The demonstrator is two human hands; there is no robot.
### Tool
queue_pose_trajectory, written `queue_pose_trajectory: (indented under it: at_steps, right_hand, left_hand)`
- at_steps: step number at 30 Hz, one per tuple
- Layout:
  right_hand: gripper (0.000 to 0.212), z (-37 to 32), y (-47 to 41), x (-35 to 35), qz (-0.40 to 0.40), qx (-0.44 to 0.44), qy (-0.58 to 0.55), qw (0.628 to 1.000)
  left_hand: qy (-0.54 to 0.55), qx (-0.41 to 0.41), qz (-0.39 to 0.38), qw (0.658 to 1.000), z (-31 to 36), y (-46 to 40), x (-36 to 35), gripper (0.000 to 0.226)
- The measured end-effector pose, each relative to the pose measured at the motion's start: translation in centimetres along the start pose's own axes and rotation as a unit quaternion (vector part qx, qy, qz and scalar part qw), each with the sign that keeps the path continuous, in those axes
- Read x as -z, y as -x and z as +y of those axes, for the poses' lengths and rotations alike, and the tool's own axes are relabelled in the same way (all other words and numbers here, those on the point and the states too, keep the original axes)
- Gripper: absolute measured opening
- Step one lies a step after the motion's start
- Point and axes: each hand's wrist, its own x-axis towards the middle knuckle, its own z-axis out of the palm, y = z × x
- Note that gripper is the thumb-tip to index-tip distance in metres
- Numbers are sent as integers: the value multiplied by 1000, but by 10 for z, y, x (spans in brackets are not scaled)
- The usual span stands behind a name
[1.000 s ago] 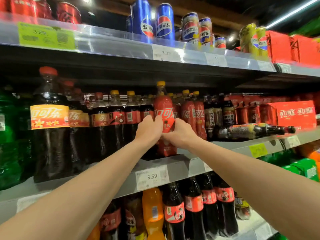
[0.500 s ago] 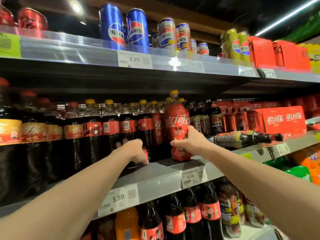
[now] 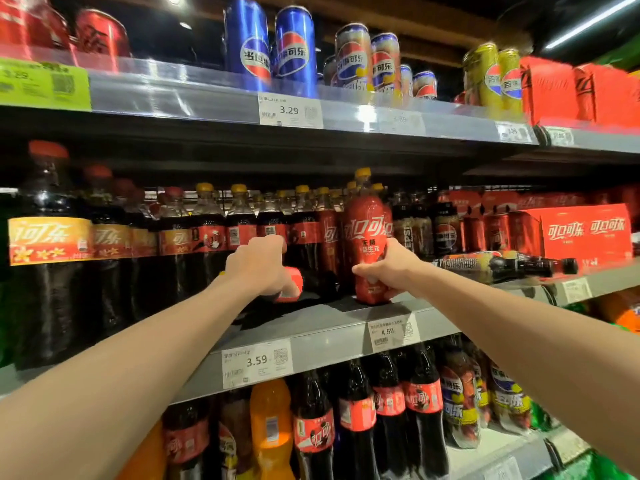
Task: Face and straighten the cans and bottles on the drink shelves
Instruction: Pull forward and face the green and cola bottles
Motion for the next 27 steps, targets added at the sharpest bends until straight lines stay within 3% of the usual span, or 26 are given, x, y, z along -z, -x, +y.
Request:
queue_pose_trajectory:
  at_steps: [7, 11, 15, 19, 22, 27]
  right_hand:
    - [48, -6, -1, -7, -38, -21, -3, 999]
    - [51, -11, -13, -13, -62, -45, -22, 997]
    - [57, -12, -31, -22, -76, -58, -24, 995]
    - [61, -10, -44, -37, -26, 0, 79, 997]
    - [70, -12, -50, -45, -11, 1, 112, 994]
    - [67, -14, -50, -51, 15, 12, 146, 989]
  left_hand:
    - [-222, -136, 19, 965, 17, -6, 18, 65]
    - [-332, -197, 36, 922, 23, -16, 17, 35]
    - [-434, -217, 61, 872, 23, -27, 17, 47]
    - [-481, -211, 36, 850, 19, -36, 16, 70]
    - [-490, -194, 33, 849, 15, -43, 8, 77]
    - [-475, -193, 52, 857, 8, -45, 10, 76]
